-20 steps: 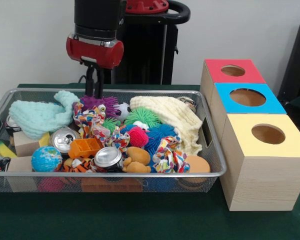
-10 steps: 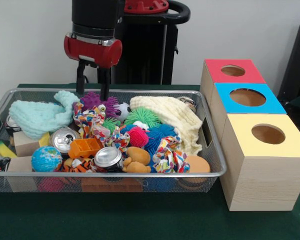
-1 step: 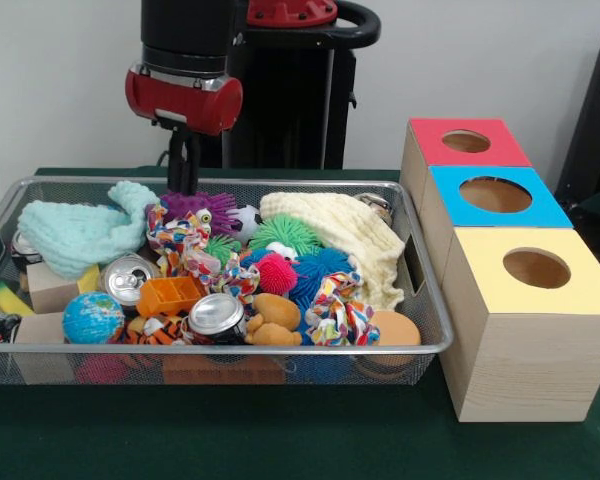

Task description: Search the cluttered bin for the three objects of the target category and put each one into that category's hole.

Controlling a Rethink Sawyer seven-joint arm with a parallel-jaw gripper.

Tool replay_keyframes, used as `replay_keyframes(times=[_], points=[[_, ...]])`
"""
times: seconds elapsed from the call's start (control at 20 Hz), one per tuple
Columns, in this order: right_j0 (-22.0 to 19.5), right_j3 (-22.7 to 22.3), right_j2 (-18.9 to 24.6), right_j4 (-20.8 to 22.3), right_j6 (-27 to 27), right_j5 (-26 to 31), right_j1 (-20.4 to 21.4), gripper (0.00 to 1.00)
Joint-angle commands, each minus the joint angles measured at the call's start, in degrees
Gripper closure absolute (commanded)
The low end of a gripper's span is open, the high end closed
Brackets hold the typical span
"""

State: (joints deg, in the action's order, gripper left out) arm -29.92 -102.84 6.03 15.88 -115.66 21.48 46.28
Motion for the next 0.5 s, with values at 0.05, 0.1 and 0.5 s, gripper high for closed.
replay_keyframes(times=[0.05,0.1,0.5], points=[[-0.83,4.09,3.59,-0.18,2.27,7.98,-0.28,1.0],[-0.91,4.03,3.64,-0.07,2.26,7.79,-0.39,1.0],[0.81,5.15,2.38,1.03,2.72,10.34,1.02,0.0]])
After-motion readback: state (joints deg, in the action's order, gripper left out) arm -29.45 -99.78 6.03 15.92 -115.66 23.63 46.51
